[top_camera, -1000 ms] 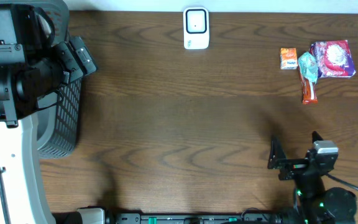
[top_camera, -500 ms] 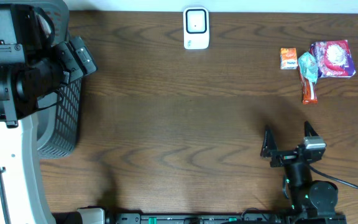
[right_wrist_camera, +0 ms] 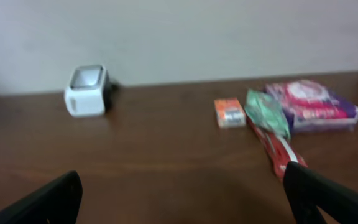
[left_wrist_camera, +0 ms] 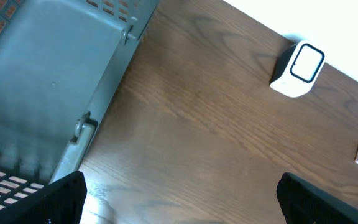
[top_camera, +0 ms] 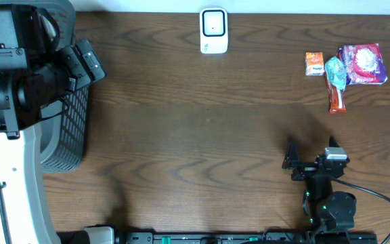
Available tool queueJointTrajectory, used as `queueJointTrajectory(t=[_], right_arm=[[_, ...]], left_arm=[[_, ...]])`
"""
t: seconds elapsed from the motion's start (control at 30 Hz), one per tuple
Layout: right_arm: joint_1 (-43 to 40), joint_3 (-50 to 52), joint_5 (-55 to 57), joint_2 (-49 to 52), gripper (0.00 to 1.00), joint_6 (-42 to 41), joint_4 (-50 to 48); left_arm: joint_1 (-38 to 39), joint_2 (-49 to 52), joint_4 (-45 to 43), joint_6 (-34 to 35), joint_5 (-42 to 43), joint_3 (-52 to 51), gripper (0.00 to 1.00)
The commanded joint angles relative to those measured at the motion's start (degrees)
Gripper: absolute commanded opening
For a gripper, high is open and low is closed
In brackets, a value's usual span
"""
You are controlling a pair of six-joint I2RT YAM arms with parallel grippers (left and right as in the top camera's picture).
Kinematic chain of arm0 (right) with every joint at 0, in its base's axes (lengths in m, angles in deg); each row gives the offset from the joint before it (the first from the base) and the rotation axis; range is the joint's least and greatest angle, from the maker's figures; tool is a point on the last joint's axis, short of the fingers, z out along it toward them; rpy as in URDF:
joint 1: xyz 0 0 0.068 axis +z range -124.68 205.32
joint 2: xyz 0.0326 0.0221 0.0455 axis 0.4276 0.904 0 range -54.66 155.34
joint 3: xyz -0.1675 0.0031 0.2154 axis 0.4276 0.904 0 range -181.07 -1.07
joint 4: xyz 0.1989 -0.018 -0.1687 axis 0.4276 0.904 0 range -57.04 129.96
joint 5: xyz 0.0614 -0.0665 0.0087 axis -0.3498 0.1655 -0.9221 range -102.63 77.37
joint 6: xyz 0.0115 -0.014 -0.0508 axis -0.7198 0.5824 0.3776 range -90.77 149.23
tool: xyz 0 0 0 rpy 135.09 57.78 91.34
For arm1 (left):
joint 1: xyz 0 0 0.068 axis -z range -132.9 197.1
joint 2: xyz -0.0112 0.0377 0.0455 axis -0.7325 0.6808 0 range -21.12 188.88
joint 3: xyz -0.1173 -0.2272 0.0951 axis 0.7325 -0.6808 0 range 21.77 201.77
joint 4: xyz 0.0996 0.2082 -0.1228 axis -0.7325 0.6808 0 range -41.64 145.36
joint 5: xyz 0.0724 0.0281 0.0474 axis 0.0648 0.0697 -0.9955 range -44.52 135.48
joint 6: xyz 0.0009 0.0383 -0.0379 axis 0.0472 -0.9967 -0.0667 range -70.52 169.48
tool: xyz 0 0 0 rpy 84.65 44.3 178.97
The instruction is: Scan the item barcode
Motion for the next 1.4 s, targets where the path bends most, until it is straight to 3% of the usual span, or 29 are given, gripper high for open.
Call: queueJointTrajectory(t=[0.0,1.37], right_arm=[[-1.1,0.2,-1.3,-0.4,0.99,4.3,0.6],[-3.3,0.2,-2.8,-0.4,0.99,4.7,0.5]], left_arm=[[-0.2,0.2,0.0,-0.7,-0.5,-0.3,0.98],[-0.2,0.2,0.0,-0.7,-0.5,-0.3,0.98]])
